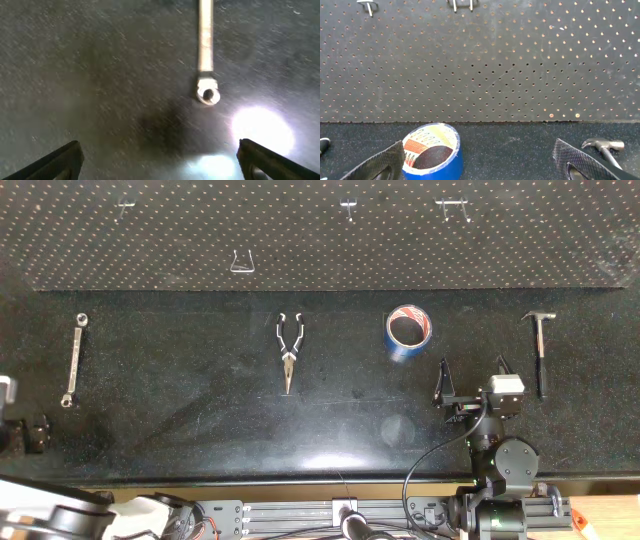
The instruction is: Place Tools Onto Pegboard
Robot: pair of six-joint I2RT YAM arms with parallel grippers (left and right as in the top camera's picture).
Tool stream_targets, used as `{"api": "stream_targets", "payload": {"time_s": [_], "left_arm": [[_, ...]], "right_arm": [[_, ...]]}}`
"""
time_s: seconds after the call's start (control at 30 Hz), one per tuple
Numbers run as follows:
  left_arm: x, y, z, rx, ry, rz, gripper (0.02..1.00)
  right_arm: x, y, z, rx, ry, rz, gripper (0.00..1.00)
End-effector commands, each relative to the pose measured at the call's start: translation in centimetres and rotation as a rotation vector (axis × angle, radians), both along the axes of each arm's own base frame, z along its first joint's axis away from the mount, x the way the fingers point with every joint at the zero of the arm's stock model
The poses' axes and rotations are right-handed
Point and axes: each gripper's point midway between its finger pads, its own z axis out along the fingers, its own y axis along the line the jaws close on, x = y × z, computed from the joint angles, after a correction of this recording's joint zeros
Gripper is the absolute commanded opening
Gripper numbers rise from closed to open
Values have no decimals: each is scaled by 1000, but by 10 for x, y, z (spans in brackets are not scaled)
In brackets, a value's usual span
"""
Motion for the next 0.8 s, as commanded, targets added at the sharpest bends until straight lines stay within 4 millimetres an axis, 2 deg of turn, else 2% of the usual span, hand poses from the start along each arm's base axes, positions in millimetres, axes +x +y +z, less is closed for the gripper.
{"api": "stream_targets", "payload": {"time_s": [0.03,0.13,0.27,0.43,0.5,0.57,0.8], "left_arm": [[37,-1,-9,-98,-107,29,996],[65,-20,-19,-136,-96,-30,993],[107,-28,-17,-142,-138,-10,993],[125,-50,-41,-169,-64,-42,993],[132,-43,-41,-203,-91,51,993],[133,-42,-41,-210,-96,68,993],[120,-32,-65,-177,2,117,996]], "right_arm": [[0,1,-1,-14,0,2,963],[0,1,-1,-14,0,2,965],[0,1,-1,-14,0,2,965],[0,1,-1,-14,0,2,965],[0,1,-1,-14,0,2,965],[0,1,-1,-14,0,2,963],[0,1,-1,-14,0,2,965]]}}
